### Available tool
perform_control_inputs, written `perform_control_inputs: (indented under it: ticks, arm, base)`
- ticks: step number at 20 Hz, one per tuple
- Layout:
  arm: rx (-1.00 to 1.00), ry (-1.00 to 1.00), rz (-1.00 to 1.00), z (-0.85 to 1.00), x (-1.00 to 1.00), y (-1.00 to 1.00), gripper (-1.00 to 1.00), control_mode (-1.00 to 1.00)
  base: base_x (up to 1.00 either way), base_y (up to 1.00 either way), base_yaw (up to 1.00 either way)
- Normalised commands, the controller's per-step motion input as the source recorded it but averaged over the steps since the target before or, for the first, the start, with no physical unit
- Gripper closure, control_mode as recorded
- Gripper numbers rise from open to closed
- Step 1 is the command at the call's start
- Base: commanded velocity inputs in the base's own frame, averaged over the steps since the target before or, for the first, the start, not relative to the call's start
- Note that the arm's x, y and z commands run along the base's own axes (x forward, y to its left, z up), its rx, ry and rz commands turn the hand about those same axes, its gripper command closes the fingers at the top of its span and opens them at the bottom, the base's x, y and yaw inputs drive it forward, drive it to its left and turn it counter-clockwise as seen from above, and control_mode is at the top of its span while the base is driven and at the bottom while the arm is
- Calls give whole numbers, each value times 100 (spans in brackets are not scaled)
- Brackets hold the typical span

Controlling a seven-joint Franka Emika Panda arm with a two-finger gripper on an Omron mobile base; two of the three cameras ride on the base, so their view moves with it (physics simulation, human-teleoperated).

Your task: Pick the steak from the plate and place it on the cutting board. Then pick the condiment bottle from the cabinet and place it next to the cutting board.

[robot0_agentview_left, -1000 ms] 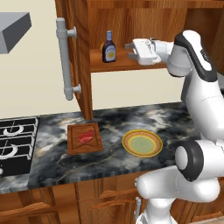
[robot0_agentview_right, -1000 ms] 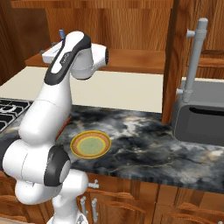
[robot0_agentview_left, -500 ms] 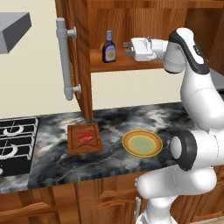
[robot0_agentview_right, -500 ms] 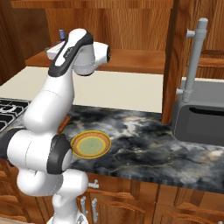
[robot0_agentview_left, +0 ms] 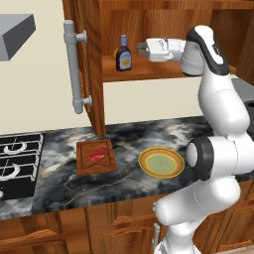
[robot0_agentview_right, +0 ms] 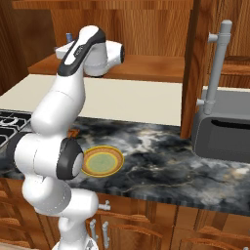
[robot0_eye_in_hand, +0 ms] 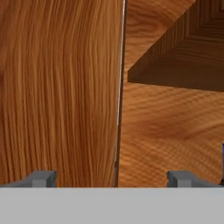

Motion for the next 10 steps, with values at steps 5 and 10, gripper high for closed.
perform_control_inputs:
  ticks: [5, 10]
  arm:
    - [0, 0, 0, 11, 20, 0, -100, -100]
    - [0, 0, 0, 2, 16, 0, -100, -100]
  base:
    - [0, 0, 0]
    - [0, 0, 0]
